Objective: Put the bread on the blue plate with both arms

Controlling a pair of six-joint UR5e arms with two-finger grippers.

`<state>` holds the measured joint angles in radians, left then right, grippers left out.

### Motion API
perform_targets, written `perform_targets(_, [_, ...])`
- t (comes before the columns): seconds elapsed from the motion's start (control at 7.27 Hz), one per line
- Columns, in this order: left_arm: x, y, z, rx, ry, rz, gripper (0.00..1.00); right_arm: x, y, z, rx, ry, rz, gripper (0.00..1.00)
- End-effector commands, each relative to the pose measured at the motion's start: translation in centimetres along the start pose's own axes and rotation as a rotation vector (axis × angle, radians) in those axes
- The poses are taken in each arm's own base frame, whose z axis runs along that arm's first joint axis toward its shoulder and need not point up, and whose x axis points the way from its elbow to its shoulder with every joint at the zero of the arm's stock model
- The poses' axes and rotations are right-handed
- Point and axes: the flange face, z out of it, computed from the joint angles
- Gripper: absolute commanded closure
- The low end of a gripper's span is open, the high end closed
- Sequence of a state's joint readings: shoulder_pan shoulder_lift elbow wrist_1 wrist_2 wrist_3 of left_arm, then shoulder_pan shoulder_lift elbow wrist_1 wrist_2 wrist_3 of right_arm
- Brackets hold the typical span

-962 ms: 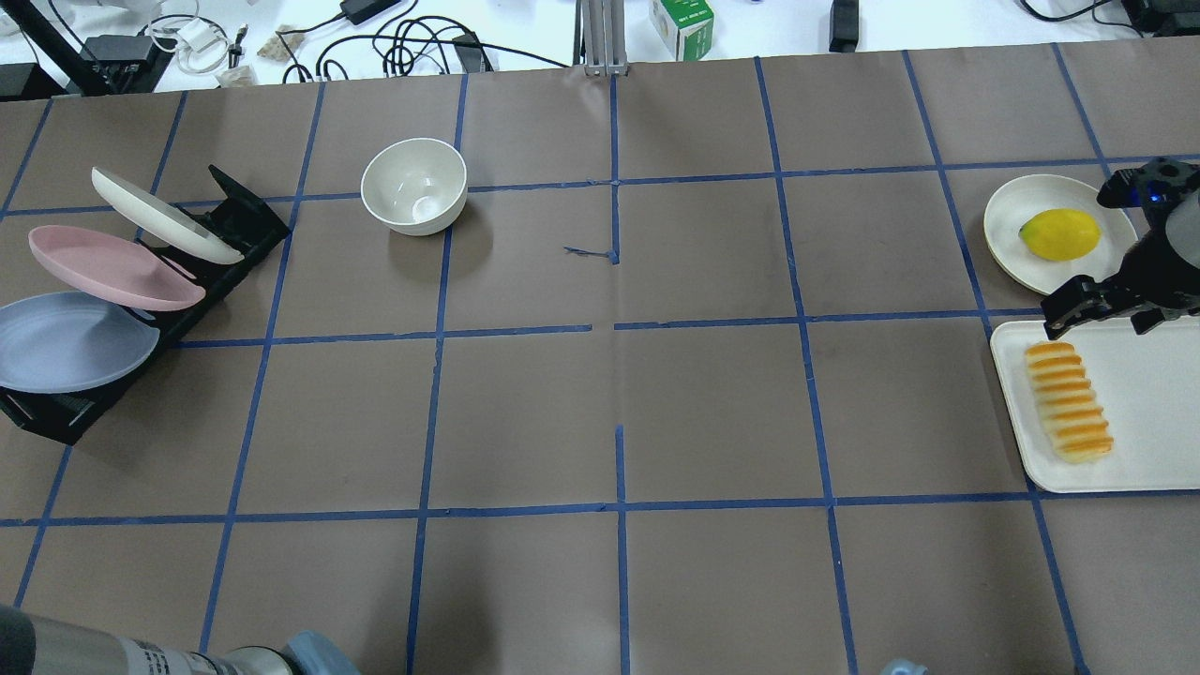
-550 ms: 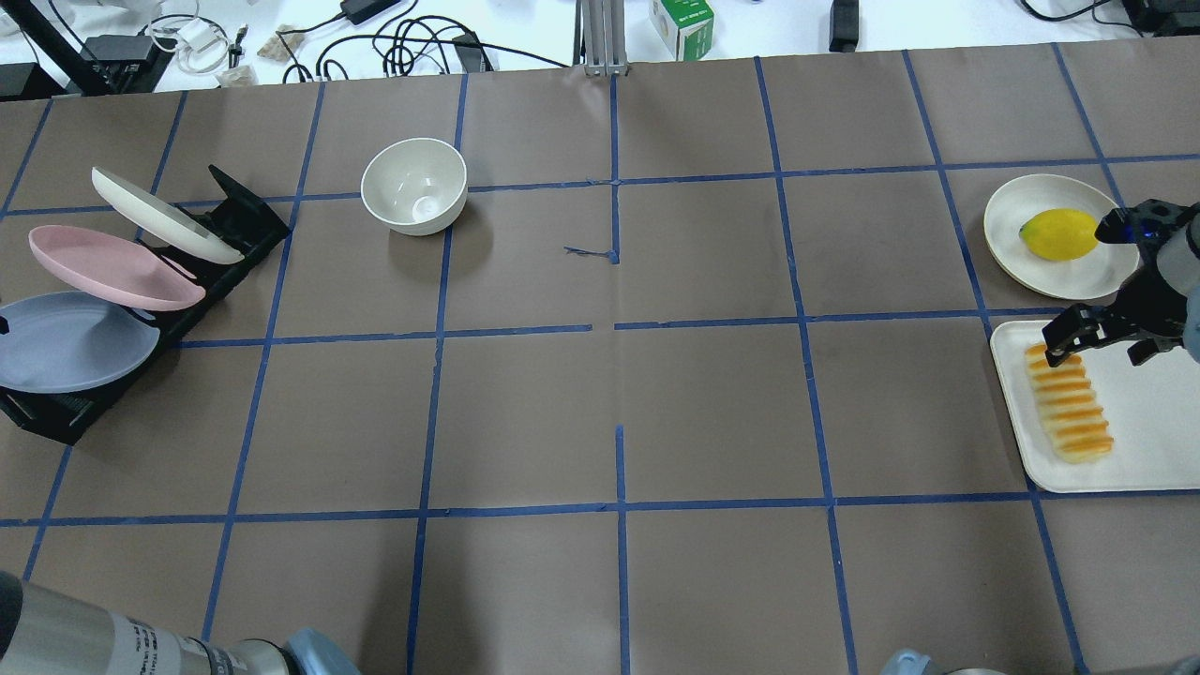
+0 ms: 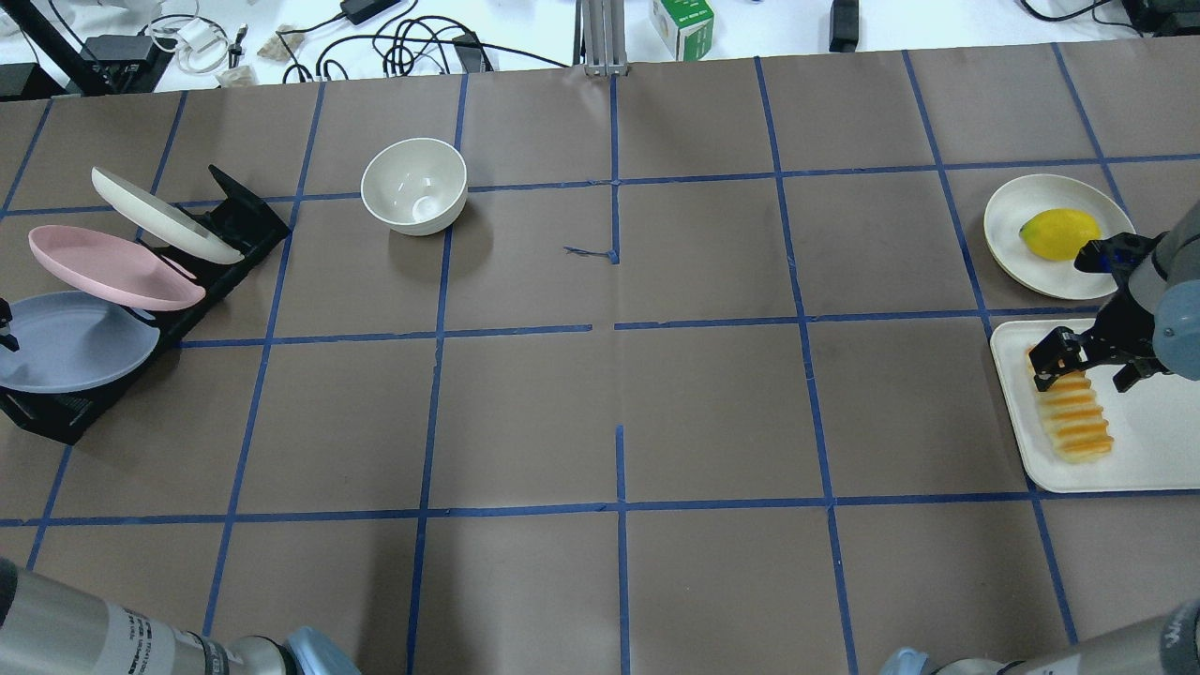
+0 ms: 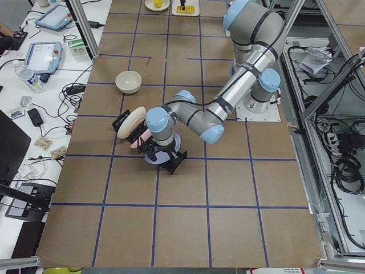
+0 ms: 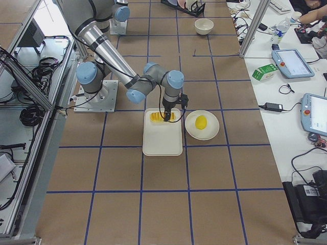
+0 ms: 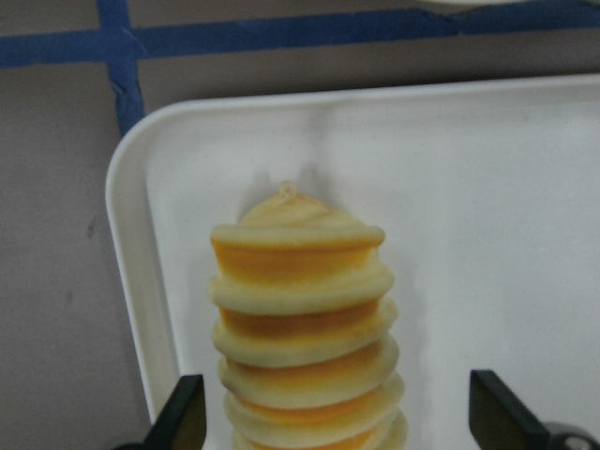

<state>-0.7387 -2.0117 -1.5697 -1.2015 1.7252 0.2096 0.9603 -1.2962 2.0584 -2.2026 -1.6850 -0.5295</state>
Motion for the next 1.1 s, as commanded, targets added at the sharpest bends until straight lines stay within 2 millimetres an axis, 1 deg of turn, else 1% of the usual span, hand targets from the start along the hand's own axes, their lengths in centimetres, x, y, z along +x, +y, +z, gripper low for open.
perform_targets(0.0, [-0.7,0.0,-0.2,-0.009,-0.055,-0.004,0.81,0.0,-0.2,0.8,-0.014,-0.006,0.009,0.14])
perform_targets(0.14, [-0.9,0.0,-0.7,0.000,-0.062,-0.006,0.91,0.0,-0.1,0.9,-0.018,-0.009,0.022,0.61])
perform_targets(0.28, [-0.9,0.0,-1.1,0.006,-0.063,-0.006,0.92,-0.1,0.0,0.7,-0.022,-0.013,0.022,0.87])
perform_targets(0.41, [-1.0,0.3,-2.0,0.017,-0.068,-0.008,0.93,-0.2,0.2,0.4,-0.023,-0.012,0.022,1.00])
perform_targets(0.55, [-1.1,0.4,-2.3,0.018,-0.072,-0.005,1.00,0.0,0.1,-0.1,-0.018,-0.009,0.023,1.00])
perform_targets(0.69, [-1.1,0.5,-2.4,0.014,-0.071,-0.003,1.00,0.1,0.0,-1.2,-0.018,-0.011,0.021,1.00])
perform_targets(0.96, [-1.4,1.2,-3.4,-0.006,-0.105,0.056,1.00,0.3,-0.3,-6.5,-0.009,-0.015,0.014,1.00])
